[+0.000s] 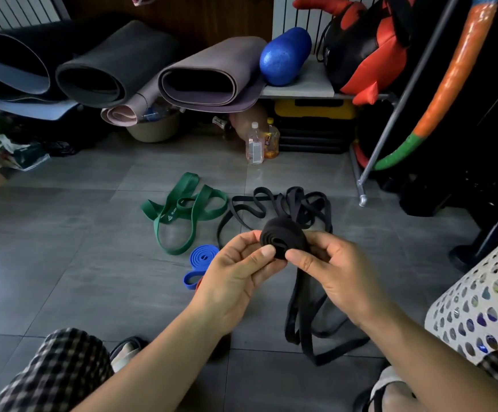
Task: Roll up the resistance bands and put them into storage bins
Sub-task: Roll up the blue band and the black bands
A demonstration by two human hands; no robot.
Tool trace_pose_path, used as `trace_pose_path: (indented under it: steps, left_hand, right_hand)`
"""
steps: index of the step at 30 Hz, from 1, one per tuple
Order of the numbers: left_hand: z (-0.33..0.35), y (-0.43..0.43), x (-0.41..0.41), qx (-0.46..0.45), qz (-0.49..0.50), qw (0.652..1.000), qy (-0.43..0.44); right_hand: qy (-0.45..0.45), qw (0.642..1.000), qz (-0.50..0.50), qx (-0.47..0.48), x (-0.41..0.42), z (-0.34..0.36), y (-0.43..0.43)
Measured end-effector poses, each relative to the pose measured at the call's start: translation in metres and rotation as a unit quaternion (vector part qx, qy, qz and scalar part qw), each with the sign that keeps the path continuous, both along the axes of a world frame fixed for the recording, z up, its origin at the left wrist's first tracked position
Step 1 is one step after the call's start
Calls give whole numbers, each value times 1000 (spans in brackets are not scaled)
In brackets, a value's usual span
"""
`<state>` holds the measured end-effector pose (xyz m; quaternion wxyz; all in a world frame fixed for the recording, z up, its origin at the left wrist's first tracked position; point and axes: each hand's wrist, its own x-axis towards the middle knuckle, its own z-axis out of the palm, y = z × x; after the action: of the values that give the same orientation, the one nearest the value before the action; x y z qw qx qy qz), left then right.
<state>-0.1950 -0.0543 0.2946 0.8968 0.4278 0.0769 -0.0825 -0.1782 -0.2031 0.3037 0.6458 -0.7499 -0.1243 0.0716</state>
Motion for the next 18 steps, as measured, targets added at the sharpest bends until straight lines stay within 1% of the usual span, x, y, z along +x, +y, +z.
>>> trace_pose_path:
  steps: [1,2,3,4,5,6,7,8,9,10,11,13,15,16,18]
  left_hand:
    - [-1,3,2,60,-11,998,0]
    - [-2,7,4,157,-25,987,-10]
    - [-3,12,6,281,-37,958,-35]
    - [-4,17,8,399,-45,913,-73]
    - [-3,21,9,483,-55,866,-118]
    - [-2,24,9,535,-71,826,-163]
    - [-2,26,9,567,-91,794,-200]
    - [-1,27,9,590,-108,768,-226]
    - [-1,28,10,603,-114,752,-241]
    - [0,29,10,601,-104,753,-248]
    - [1,30,11,586,-81,770,-240]
    - [8,29,10,513,-31,836,-192]
    - [15,25,7,404,-4,905,-136]
    - [17,23,6,347,6,930,-118]
    - [18,18,5,258,25,961,-98]
  right_hand:
    - [-2,999,3,-38,2,0,-3]
    - [-11,996,3,-86,4,-1,-6]
    - [-35,989,5,-146,7,-2,-9]
    - [-72,974,10,-216,9,-4,-11]
    - [-114,953,22,-279,10,-5,-12]
    - [-155,932,37,-324,11,-6,-13]
    - [-186,916,56,-350,10,-7,-13]
    - [-207,907,73,-360,10,-7,-12]
    - [-220,903,85,-360,8,-6,-12]
    - [-225,905,89,-351,7,-4,-10]
    - [-215,917,86,-326,7,-2,-10]
    - [-165,956,67,-235,10,2,-11]
    - [-116,981,52,-148,14,7,-14]
    - [-92,990,45,-102,15,8,-14]
    - [-34,999,30,5,14,8,-11]
